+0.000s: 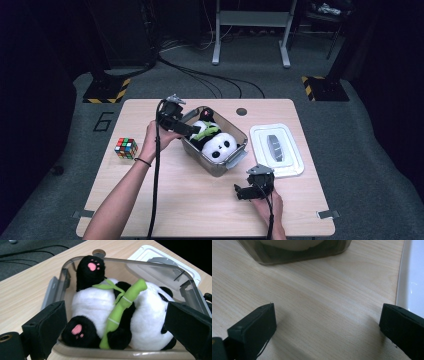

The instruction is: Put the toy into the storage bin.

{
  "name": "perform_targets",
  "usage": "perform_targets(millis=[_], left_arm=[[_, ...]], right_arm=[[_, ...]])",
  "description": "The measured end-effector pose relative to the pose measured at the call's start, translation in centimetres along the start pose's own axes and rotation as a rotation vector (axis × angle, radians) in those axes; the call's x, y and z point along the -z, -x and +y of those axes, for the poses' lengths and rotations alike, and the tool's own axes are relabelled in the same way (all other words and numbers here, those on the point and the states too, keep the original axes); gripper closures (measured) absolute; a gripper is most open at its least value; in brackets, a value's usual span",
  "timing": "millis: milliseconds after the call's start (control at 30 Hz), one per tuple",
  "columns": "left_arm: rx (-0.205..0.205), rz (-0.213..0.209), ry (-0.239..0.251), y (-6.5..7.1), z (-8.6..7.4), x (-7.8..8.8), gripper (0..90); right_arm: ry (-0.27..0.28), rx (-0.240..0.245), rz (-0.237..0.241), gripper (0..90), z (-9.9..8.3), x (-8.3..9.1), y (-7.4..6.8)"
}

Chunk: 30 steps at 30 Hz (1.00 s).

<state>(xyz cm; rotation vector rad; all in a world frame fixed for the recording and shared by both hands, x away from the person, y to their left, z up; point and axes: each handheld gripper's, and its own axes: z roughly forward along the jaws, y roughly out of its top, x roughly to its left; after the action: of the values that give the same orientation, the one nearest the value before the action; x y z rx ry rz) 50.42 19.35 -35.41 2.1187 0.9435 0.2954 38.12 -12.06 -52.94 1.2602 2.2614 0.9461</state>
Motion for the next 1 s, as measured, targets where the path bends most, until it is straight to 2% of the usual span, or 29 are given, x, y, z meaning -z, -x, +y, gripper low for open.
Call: perform_targets(millis=[267,633,867,1000], left_arm=[[0.015,0.018,0.038,-0.7,-2.0,2.0,0.3],[0.042,0.06,0.085,-2.1,-5.4,4.5,0.0],[0.065,0.079,0.109,-2.8,-7.1,5.3,0.0],[0.071,0.103,0.114,-3.2,-7.9,5.9,0.0]], right_arm=[[0.0,0.0,0.002,0.2,0.0,0.0,0.0],[0.0,0.0,0.001,0.3,0.0,0.0,0.0],[0.0,0.0,0.001,0.3,0.0,0.0,0.0],[0.0,0.001,0.001,0.3,0.0,0.0,0.0]])
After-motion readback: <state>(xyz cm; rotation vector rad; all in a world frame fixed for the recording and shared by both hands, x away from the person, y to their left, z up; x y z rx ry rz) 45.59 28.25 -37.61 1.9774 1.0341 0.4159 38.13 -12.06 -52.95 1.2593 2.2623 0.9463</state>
